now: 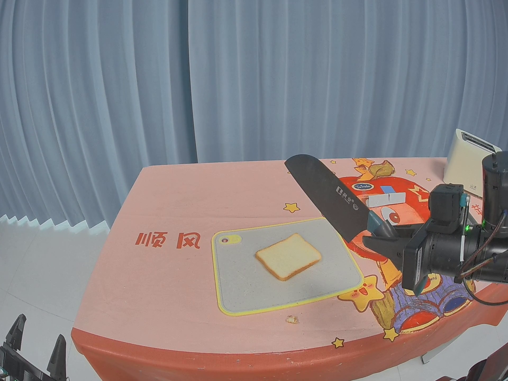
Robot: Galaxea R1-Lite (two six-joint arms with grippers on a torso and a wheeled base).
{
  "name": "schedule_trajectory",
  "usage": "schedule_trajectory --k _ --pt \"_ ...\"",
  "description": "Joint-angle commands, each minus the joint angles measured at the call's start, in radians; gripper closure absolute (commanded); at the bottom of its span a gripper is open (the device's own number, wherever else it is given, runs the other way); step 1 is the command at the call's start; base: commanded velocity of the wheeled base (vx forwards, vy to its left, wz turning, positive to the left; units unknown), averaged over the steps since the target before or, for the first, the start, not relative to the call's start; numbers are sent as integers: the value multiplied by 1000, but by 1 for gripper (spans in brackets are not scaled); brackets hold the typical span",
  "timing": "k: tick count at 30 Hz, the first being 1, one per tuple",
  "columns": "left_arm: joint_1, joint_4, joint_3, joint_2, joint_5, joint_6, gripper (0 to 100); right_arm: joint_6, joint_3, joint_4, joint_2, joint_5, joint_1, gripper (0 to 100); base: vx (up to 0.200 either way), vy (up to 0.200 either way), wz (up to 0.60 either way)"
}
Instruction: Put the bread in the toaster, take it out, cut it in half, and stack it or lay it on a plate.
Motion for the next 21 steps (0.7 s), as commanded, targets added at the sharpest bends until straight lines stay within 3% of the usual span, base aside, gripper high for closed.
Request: schedule_trajectory --k 1,21 --pt "0 -1 18 -16 0 -1 0 0 2 -1 -1 0 3 100 0 0 0" --pt "0 -11 18 -16 -9 16 0 0 5 2 6 -2 24 100 0 0 0"
